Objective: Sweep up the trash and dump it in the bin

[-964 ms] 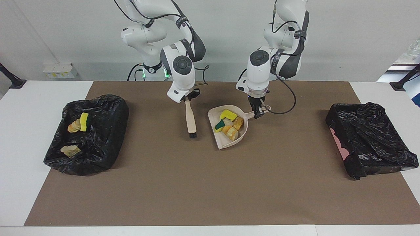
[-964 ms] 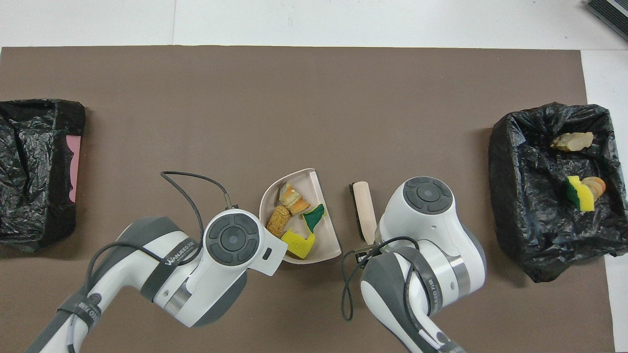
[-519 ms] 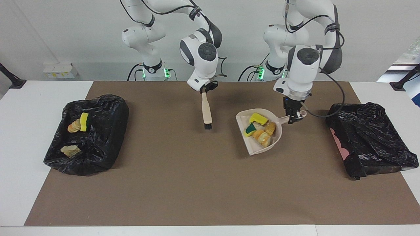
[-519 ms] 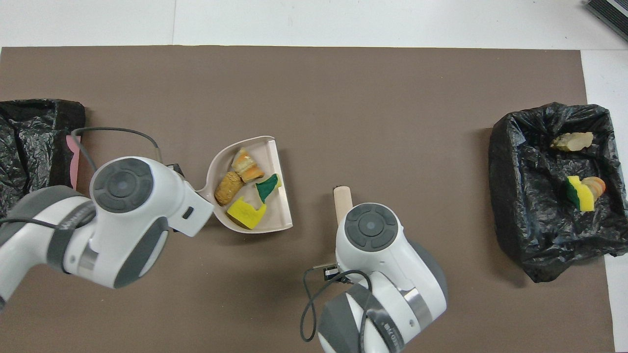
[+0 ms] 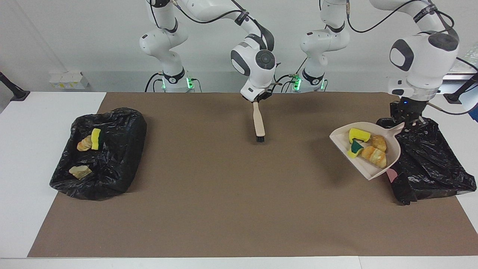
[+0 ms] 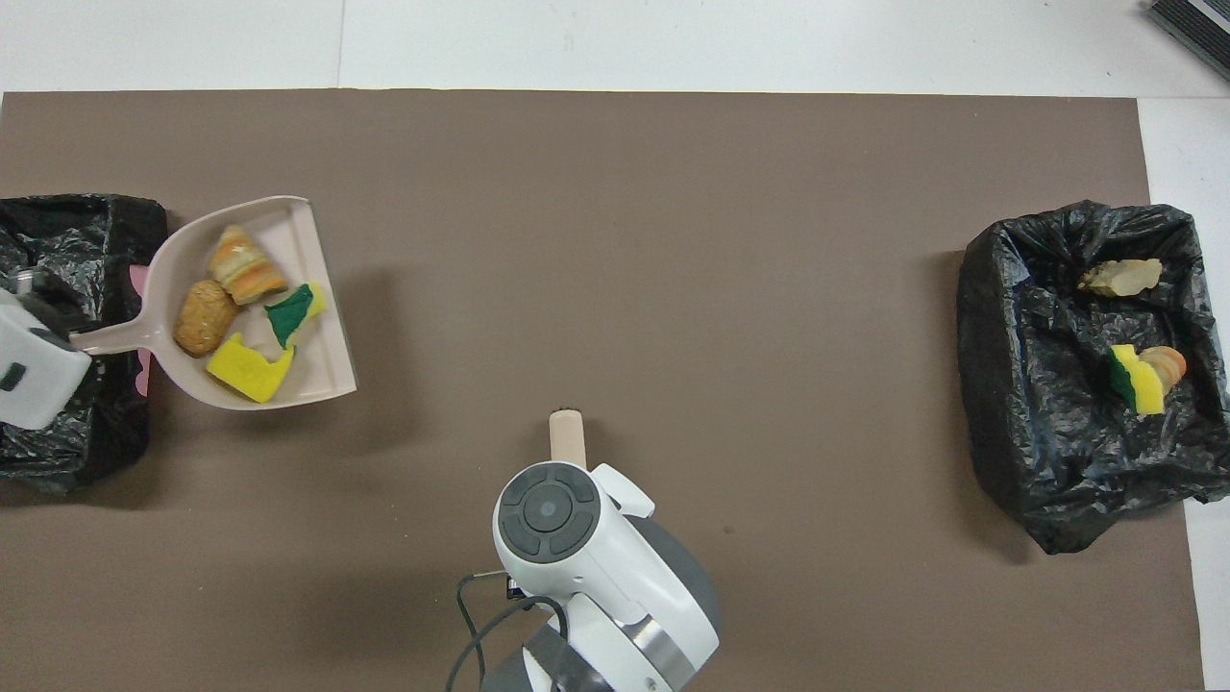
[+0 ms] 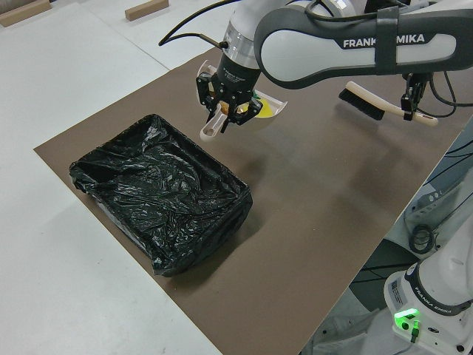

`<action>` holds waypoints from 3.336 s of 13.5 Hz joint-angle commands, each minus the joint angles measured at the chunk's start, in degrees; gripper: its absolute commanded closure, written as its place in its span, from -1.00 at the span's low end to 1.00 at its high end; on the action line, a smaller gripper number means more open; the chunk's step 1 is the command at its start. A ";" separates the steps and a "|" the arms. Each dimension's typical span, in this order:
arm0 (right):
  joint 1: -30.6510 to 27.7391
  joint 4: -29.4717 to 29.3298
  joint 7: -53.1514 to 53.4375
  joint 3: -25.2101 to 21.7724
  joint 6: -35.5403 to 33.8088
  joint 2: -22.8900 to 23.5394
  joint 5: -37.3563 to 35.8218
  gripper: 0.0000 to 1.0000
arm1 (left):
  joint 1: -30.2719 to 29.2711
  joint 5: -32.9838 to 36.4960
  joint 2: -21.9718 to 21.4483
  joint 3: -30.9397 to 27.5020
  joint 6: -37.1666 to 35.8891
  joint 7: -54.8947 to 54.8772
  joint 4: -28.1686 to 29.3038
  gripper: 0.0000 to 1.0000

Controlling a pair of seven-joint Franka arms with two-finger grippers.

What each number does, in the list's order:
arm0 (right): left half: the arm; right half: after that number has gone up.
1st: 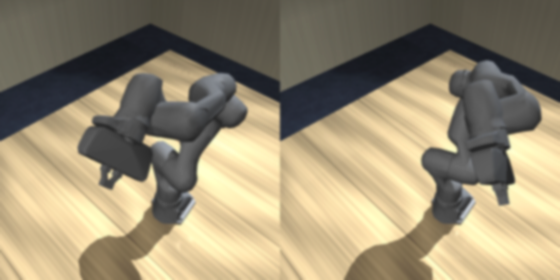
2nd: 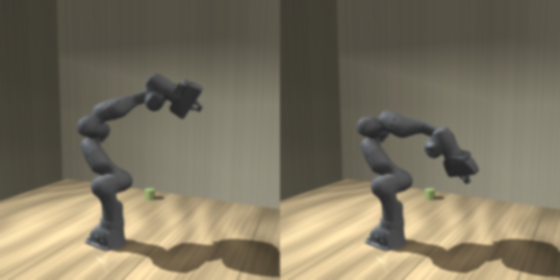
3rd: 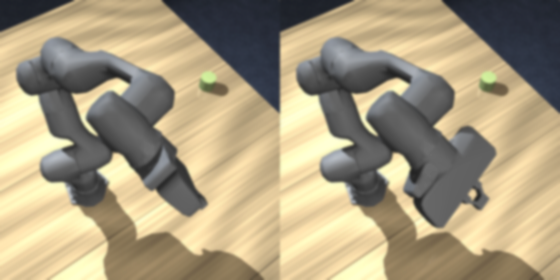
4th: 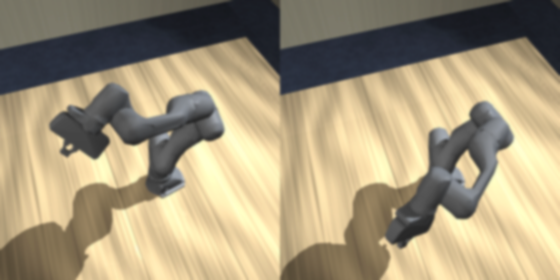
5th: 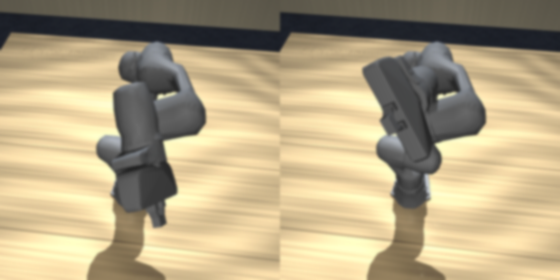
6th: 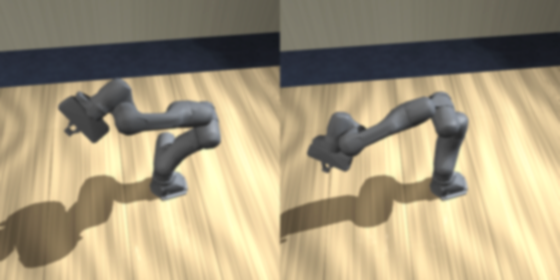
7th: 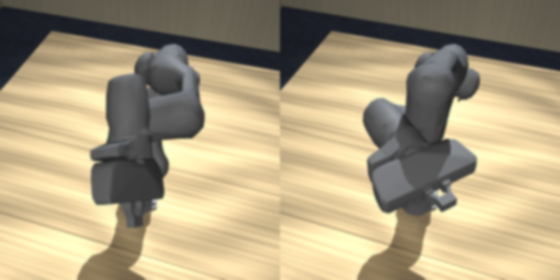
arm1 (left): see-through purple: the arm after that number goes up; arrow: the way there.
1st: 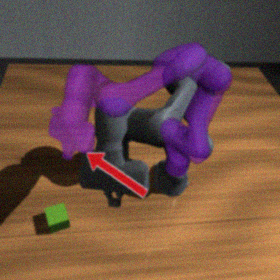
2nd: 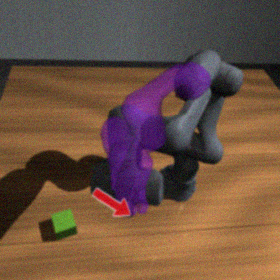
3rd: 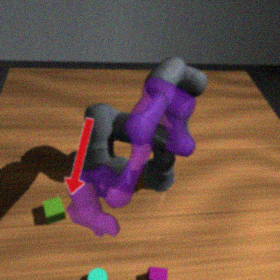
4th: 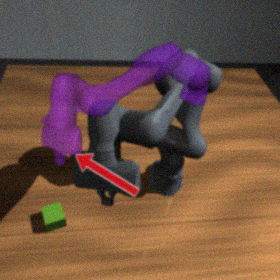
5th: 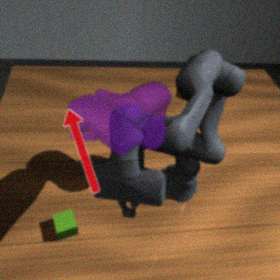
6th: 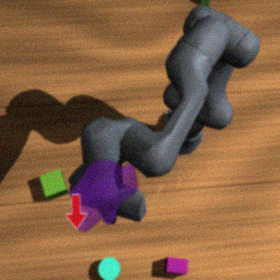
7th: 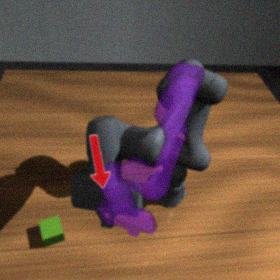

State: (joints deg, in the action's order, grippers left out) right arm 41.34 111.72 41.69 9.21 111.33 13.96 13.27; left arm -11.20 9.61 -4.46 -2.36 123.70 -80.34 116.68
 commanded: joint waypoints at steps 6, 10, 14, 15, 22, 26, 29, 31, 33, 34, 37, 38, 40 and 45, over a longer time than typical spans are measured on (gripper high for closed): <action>0.07 -4.48 2.95 -0.07 1.44 1.43 0.70 -1.00 | -13.66 9.70 9.81 0.16 0.05 -9.04 -16.92 1.00; -3.96 -9.84 1.73 -0.69 -2.77 0.20 -0.70 -1.00 | -12.79 25.24 10.00 0.16 -0.21 -4.50 -17.37 1.00; -10.56 -12.56 -9.76 -0.78 -8.92 -2.79 -6.67 -1.00 | -12.26 37.48 9.47 0.16 -1.27 -1.31 -17.10 1.00; -12.23 -13.53 -12.31 -0.78 -10.33 -3.14 -8.77 -1.00 | -11.74 39.94 9.47 0.16 -1.44 -1.31 -17.19 1.00; -28.13 -17.93 -29.64 -0.69 -12.01 -3.68 -17.75 -1.00 | -6.29 50.52 8.59 0.95 -11.89 -0.34 -21.32 1.00; -37.44 -20.47 -32.99 -0.69 -12.01 -3.85 -18.72 -1.00 | -4.27 34.39 8.50 1.22 -13.74 0.19 -20.97 1.00; -39.66 -21.63 -32.73 -1.13 -12.10 -5.60 -18.99 -1.00 | -2.07 21.81 8.50 1.22 -16.56 0.80 -20.80 1.00; -42.29 -21.11 -32.73 -1.48 -12.53 -8.14 -18.72 -1.00 | 2.21 17.92 9.11 1.30 -18.40 9.53 -19.92 1.00; -43.97 -19.00 -33.25 -1.57 -12.71 -10.78 -18.02 -1.00 | 6.44 13.27 9.38 1.31 -18.84 19.92 -18.60 1.00; -44.15 -17.95 -34.47 -1.57 -13.32 -12.36 -18.02 -1.00 | 8.20 10.55 9.55 1.31 -19.11 24.57 -18.51 1.00; -47.31 -17.41 -37.31 -1.66 -14.12 -14.04 -17.76 -1.00 | 13.48 3.08 9.91 1.22 -19.90 36.45 -18.60 1.00; -47.83 -17.93 -36.95 -1.92 -15.86 -14.04 -16.71 -1.00 | 15.75 1.31 9.91 1.22 -20.25 41.71 -18.60 1.00; -48.98 -16.80 -37.47 -2.53 -17.29 -15.70 -15.39 -1.00 | 19.36 -1.85 10.17 1.22 -20.43 51.03 -19.03 1.00; -48.81 -14.69 -35.99 -2.53 -18.07 -18.17 -11.72 -1.00 | 28.50 -6.52 17.26 1.13 -22.88 73.35 -25.07 1.00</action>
State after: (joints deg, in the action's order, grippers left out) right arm -7.08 94.30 6.13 6.71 94.10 -1.24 -1.78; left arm 13.75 4.75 7.56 -0.04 103.47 -14.03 97.28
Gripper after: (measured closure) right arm 0.000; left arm 0.683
